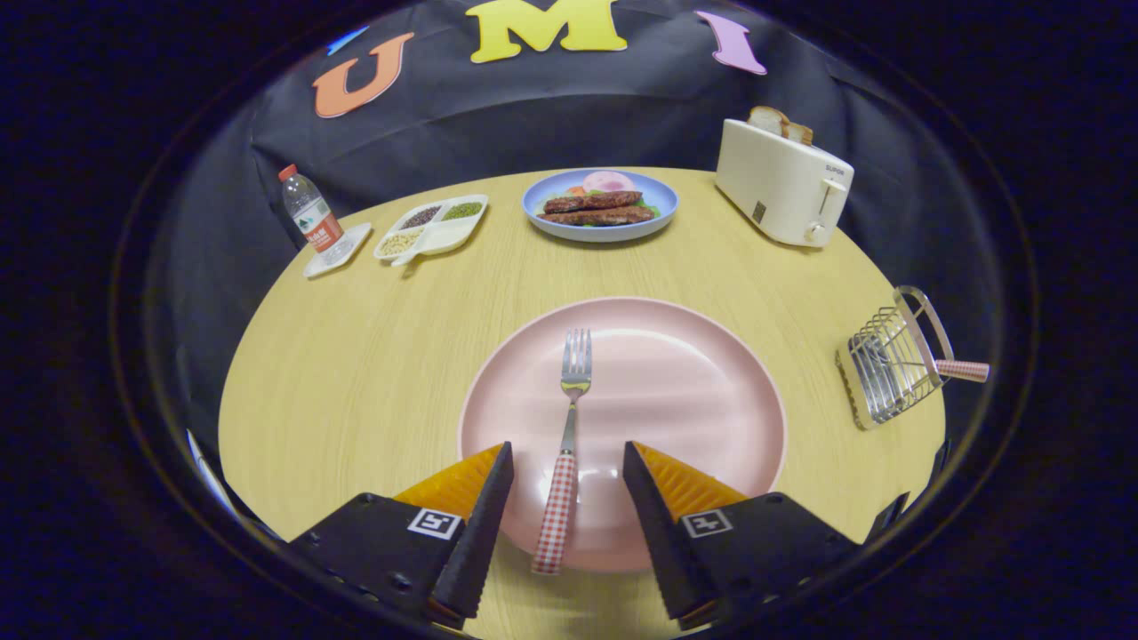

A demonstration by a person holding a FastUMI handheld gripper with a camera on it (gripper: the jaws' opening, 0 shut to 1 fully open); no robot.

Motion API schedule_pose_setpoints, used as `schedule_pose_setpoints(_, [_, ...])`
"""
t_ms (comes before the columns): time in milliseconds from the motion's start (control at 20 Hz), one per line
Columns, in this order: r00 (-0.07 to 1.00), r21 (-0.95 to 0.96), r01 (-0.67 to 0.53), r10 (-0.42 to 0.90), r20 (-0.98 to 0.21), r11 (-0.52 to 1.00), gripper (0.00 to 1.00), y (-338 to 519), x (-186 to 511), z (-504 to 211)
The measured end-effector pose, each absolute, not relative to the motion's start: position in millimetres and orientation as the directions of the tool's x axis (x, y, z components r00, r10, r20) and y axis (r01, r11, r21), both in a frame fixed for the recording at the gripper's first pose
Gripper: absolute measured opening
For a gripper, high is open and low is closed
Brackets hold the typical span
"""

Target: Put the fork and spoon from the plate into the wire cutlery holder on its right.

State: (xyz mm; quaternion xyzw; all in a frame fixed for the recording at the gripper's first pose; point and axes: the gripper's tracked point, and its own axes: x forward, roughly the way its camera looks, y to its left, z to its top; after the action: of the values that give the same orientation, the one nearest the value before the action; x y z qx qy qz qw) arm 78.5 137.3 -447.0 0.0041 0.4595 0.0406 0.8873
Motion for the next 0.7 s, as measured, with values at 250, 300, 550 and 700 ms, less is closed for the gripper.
schedule_pose_setpoints(250, [0.545, 0.026, -0.037, 0.042, -0.838, 0.999, 0.33, 134, 74, -458])
schedule_pose_setpoints(300, [0.533, 0.015, -0.032, 0.029, -0.846, 0.999, 0.19, 132, 71, -459])
schedule_pose_setpoints(550, [0.514, 0.003, -0.05, 0.028, -0.857, 0.999, 0.04, 131, 66, -457])
schedule_pose_setpoints(700, [0.508, 0.004, -0.075, 0.042, -0.86, 0.997, 0.03, 128, 57, -443])
